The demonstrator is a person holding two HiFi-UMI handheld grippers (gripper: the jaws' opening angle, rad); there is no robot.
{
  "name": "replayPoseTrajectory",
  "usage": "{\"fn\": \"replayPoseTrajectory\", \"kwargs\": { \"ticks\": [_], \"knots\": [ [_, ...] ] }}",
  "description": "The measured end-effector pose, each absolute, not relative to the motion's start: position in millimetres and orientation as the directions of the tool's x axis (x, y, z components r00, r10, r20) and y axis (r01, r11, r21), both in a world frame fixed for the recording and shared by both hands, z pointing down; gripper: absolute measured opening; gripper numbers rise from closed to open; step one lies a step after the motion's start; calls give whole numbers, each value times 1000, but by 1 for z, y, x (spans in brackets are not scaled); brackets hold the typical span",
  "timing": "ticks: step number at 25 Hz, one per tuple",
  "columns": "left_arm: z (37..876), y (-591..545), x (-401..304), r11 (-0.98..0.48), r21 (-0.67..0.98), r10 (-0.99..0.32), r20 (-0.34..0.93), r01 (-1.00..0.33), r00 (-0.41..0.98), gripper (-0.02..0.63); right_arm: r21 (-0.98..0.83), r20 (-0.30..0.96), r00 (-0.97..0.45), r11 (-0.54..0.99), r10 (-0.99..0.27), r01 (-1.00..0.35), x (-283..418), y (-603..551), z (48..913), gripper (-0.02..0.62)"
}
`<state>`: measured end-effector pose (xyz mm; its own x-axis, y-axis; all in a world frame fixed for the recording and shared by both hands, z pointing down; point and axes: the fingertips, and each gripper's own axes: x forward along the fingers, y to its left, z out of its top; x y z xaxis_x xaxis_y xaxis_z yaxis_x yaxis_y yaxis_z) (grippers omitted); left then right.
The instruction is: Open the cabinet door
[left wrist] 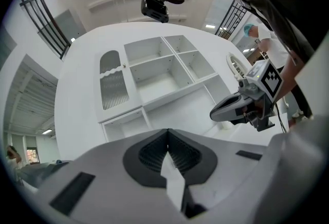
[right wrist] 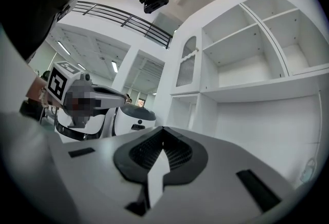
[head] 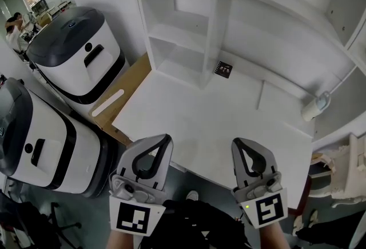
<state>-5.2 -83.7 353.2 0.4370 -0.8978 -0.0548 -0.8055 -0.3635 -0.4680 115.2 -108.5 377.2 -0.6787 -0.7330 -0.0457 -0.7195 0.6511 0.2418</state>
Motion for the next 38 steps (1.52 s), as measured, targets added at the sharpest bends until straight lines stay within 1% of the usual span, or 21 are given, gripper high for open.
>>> {"fn": "replayPoseTrajectory", "kwargs": {
  "ticks": [15, 25, 38],
  "knots": [
    [350, -92, 19, -423, -463, -867, -42, -779, 496, -2, 254, -58, -660, 629, -749, -735, 126, -111, 370, 2],
    [346, -122, 16, -446, -457, -854, -39, -770, 518, -2, 262, -73, -630, 595, -773, -760, 125, -136, 364, 2],
    [334, -177, 9, -489, -440, -817, -70, -753, 572, -2, 295, -86, -590, 546, -803, -784, 115, -179, 348, 3]
  ]
}}
